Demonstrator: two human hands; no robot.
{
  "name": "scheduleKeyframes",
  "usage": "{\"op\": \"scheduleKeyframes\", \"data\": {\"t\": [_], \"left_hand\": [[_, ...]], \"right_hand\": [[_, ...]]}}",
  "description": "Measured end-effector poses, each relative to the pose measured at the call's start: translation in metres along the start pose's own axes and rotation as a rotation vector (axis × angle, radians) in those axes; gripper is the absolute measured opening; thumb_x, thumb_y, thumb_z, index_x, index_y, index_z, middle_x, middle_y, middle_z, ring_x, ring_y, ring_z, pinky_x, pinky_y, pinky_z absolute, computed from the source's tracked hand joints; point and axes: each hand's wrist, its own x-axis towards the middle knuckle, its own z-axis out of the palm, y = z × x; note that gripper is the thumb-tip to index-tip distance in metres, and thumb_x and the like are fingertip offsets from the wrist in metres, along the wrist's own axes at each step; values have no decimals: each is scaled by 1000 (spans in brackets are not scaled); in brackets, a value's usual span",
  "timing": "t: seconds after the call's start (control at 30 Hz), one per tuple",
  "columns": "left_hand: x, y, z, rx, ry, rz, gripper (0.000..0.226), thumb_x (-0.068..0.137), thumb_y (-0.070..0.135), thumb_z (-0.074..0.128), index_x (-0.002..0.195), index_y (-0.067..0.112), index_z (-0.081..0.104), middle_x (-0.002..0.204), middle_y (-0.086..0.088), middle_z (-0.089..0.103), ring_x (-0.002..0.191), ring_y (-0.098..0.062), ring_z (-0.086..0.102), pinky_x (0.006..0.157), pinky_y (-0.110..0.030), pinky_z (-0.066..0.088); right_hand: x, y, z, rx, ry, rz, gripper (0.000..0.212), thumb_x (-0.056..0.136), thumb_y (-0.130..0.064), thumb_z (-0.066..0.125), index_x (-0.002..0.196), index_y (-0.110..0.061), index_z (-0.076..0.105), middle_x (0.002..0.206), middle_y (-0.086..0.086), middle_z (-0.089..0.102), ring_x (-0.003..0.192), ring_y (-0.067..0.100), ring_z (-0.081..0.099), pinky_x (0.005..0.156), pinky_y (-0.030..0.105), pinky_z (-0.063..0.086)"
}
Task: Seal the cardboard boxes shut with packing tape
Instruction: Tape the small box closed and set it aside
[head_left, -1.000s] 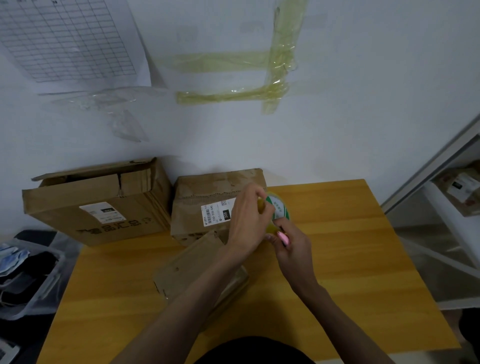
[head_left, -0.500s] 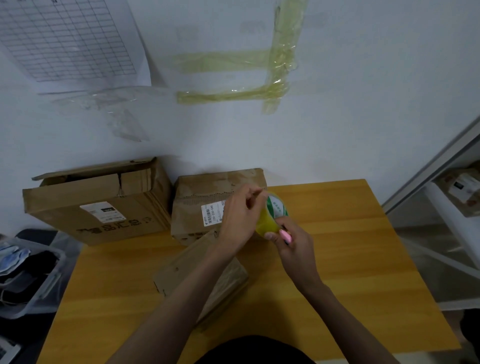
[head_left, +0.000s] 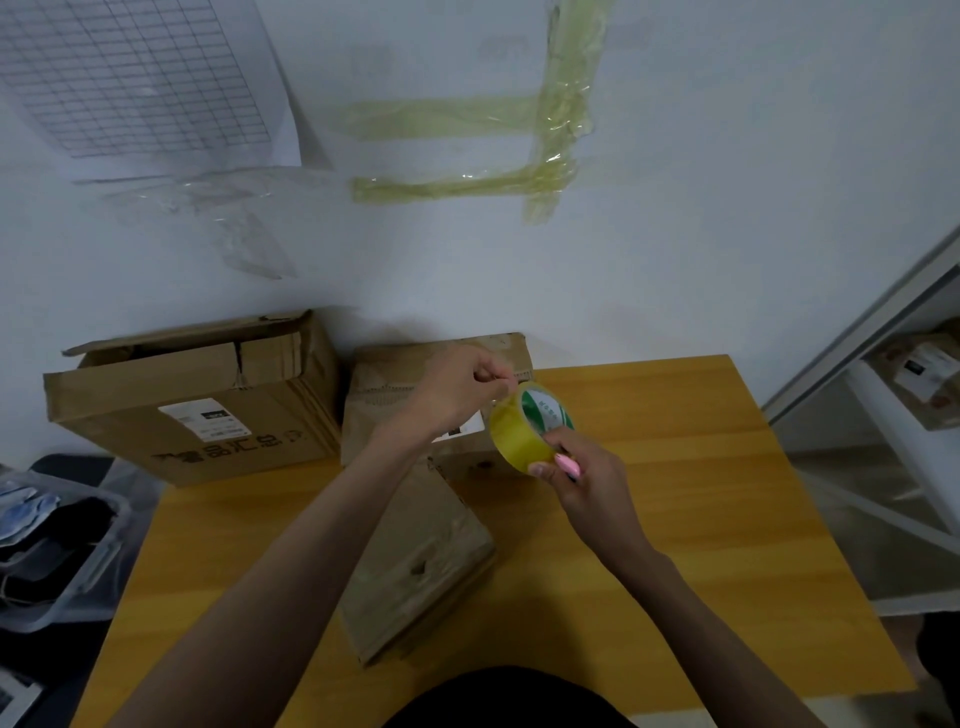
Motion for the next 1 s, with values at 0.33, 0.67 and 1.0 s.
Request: {"op": "scheduleKeyframes", "data": {"t": [0.33, 0.67, 1.0], "left_hand": [[-7, 10, 10, 206, -123, 30, 23, 103, 14, 51, 83, 13, 62, 79, -3, 62, 67, -13, 48, 60, -26, 38], [-24, 7, 3, 60, -307, 16, 19, 108, 16, 40, 101, 7, 56, 85, 1, 49, 72, -10, 41, 63, -21, 34], [-15, -10, 6, -228, -103, -16, 19, 91, 17, 74, 86, 18, 56, 79, -2, 49, 67, -10, 43, 61, -26, 37]], "right_hand": [[-7, 4, 2, -28, -11, 25, 19, 85, -8, 75, 90, -21, 62, 82, -15, 62, 74, 5, 55, 58, 15, 38], [2, 3, -13, 114, -46, 95, 6, 84, -22, 65, 88, -26, 64, 79, -17, 62, 73, 4, 55, 60, 12, 37], [0, -5, -18, 176, -161, 73, 21, 94, -11, 66, 89, -30, 60, 76, -23, 59, 67, -1, 54, 59, 10, 36]]}}
